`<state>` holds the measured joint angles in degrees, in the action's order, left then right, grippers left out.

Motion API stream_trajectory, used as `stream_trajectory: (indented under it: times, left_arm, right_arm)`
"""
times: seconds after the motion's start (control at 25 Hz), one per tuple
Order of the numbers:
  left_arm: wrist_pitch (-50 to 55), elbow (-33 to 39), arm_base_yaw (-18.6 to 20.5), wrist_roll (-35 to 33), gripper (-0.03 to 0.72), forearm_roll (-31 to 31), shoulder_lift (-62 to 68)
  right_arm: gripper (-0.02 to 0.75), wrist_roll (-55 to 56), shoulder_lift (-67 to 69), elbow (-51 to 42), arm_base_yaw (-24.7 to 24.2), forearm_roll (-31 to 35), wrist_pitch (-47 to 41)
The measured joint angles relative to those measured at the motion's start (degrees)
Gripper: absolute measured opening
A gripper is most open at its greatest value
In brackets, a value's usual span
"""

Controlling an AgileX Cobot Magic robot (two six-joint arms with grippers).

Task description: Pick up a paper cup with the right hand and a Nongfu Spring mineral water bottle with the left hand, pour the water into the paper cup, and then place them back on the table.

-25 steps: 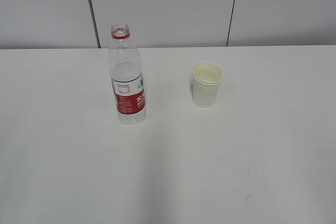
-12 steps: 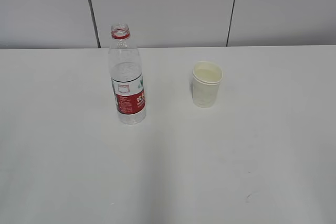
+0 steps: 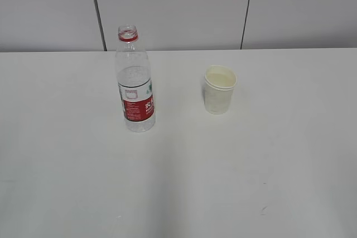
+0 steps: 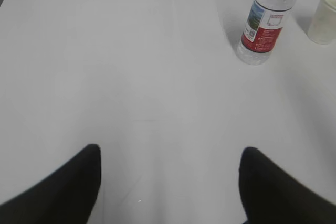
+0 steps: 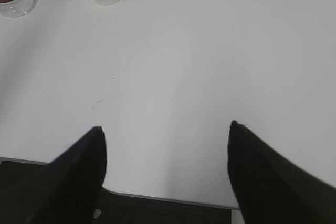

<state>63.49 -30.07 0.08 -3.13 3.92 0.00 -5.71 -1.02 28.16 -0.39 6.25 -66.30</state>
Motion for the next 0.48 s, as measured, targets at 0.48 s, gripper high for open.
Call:
stream_trajectory:
  times: [0.48]
  left_arm:
    - [0.0,0.0,0.0,0.0,0.502,0.0,0.0]
  right_arm:
    - [0.536,0.0,0.0,0.0,0.0,0.0,0.0]
